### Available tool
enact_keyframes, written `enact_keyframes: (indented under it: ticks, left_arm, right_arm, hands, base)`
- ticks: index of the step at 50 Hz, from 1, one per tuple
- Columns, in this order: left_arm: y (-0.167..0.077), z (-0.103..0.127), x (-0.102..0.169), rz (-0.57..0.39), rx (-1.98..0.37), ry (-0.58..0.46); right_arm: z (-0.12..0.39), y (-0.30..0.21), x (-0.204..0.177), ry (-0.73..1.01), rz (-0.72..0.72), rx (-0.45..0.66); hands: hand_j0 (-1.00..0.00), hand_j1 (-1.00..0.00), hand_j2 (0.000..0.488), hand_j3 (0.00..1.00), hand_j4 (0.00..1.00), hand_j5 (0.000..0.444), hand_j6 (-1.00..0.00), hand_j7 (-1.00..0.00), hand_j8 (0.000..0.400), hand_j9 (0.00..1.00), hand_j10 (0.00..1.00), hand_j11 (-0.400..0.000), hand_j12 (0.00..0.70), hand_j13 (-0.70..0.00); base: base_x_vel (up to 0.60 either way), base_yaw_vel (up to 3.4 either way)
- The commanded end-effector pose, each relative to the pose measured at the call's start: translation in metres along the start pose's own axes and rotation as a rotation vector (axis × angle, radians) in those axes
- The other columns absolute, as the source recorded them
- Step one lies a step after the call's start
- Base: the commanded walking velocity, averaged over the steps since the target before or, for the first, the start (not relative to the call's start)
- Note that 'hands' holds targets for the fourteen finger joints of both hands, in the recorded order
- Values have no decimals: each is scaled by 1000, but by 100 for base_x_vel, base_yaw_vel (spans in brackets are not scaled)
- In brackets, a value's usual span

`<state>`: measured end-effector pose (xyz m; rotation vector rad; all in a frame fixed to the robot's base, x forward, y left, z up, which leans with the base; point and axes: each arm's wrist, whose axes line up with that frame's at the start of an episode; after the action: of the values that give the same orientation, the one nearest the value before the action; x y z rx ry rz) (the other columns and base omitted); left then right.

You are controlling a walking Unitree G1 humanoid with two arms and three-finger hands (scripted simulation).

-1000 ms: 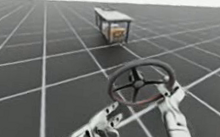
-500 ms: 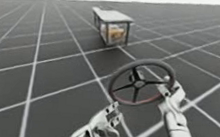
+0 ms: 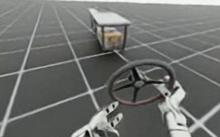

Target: Pick up and drop off the object

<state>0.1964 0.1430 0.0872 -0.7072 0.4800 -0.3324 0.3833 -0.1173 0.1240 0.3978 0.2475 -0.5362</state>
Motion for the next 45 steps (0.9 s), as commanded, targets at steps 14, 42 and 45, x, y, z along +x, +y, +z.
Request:
enact_keyframes:
  ticks: [14,42,45]
  left_arm:
    - [3,0,-3,-3,-16,-14]
    - [3,0,-3,-3,-16,-14]
    - [3,0,-3,-3,-16,-14]
  right_arm:
    - [5,10,-5,-20,23,-4]
    - [5,10,-5,-20,23,-4]
    - [5,10,-5,-20,23,-4]
  hands:
    - [0,0,0,1000,1000,0,0,0,0,1000,1000,-400,0,-700]
    - [0,0,0,1000,1000,0,0,0,0,1000,1000,-400,0,-700]
    - [0,0,0,1000,1000,0,0,0,0,1000,1000,-400,0,-700]
  base:
    - [58,3]
    - [57,5]
    - [56,7]
